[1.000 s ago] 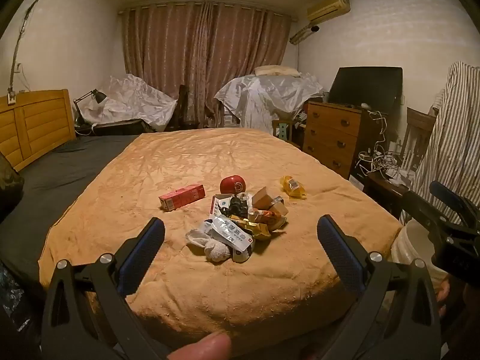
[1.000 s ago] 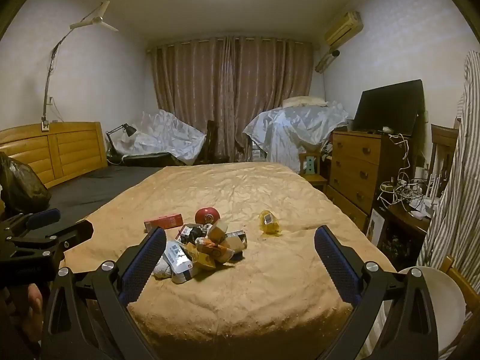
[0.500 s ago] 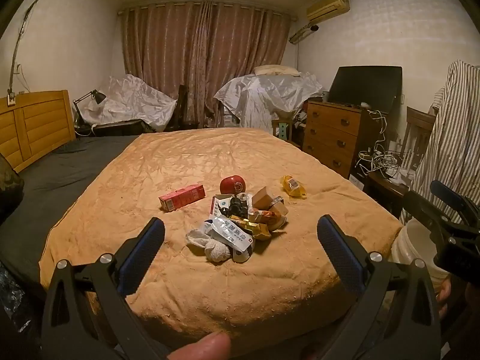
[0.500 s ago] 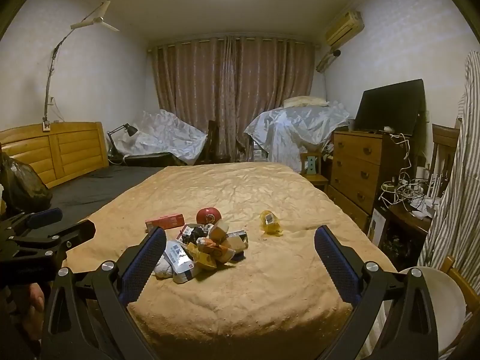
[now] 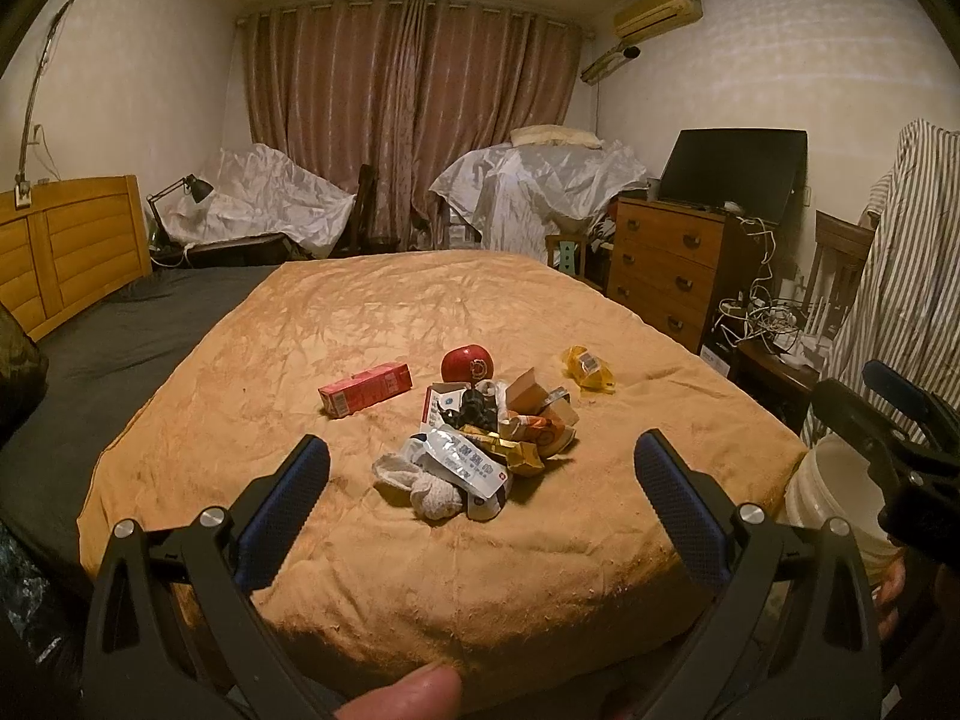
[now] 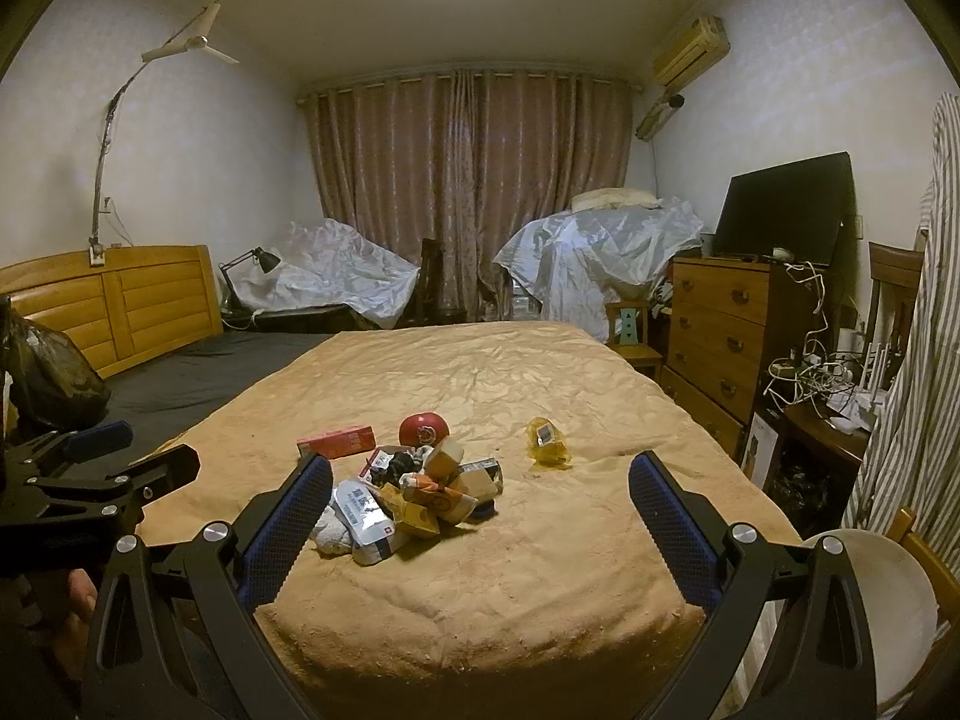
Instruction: Collect trash
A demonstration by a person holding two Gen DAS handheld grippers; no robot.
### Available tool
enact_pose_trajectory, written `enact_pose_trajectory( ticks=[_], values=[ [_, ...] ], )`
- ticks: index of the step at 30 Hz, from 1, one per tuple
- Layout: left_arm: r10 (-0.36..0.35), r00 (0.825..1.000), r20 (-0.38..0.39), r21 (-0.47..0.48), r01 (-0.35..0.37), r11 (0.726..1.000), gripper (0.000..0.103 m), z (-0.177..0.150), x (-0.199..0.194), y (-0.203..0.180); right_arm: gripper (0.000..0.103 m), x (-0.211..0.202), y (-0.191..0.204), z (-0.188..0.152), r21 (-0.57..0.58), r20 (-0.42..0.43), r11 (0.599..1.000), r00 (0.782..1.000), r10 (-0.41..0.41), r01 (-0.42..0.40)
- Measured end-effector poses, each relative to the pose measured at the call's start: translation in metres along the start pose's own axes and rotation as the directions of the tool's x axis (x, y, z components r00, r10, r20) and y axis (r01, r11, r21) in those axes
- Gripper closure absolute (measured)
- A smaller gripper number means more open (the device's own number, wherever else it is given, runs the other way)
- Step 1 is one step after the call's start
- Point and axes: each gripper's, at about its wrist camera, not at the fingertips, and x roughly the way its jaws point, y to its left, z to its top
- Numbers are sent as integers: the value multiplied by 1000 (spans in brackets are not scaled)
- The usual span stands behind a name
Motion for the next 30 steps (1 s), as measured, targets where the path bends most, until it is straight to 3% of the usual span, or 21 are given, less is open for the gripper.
enact_pose_trajectory(
  ticks=[30],
  values=[
    [1, 1000, -6, -2, -1, 1000, 5, -3, 3, 0, 4, 8, 2, -6, -1, -11, 1000, 1000, 11, -11]
  ],
)
